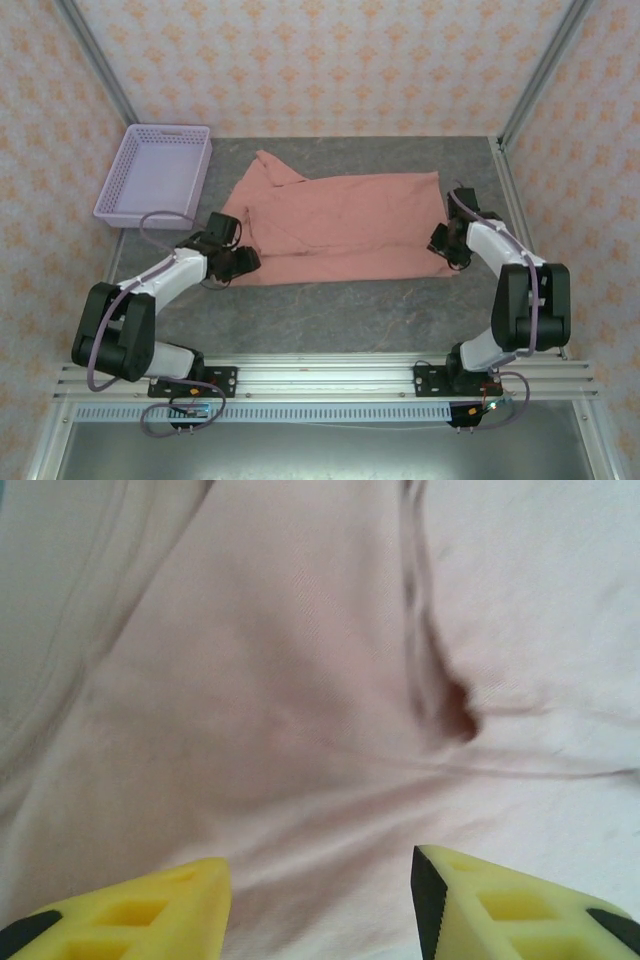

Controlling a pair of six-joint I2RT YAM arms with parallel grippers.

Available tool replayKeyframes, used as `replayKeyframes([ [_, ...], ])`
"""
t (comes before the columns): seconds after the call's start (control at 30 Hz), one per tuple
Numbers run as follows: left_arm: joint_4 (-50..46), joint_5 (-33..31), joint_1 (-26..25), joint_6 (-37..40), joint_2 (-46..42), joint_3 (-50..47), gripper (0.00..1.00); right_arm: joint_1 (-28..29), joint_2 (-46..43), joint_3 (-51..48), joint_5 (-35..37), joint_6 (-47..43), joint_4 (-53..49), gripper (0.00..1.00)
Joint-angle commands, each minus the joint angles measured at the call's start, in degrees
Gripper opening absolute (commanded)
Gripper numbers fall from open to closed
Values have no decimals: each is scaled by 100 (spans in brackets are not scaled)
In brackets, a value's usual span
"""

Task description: Fold the inside-out t-shirt

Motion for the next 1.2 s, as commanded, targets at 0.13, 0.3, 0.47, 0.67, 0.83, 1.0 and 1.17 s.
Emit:
replayKeyframes([
  [0.13, -59, 36, -92, 118, 875, 1026, 51, 279, 200, 392, 99, -74, 83, 38],
  [0.3, -72, 103, -243, 298, 1349, 1326, 50, 325, 394, 388, -100, -33, 236, 38],
  [0.47, 20, 103, -297, 335, 1656, 1466, 40, 360, 391, 405, -130, -55, 251, 38],
  [0.67, -4, 108, -303, 392, 1857, 1625, 20, 355, 364, 363, -139, -98, 231, 38],
  [0.83, -47, 67, -304, 453, 1802, 1788, 7, 359, 365, 318, -174, -85, 266, 38],
  [1.0, -184, 22, -390, 607, 1868, 2245, 3, 360, 378, 346, -192, -111, 275, 38],
  [1.17, -398, -210, -612, 861, 2201, 3043, 3, 363, 405, 361, -177, -158, 265, 38],
])
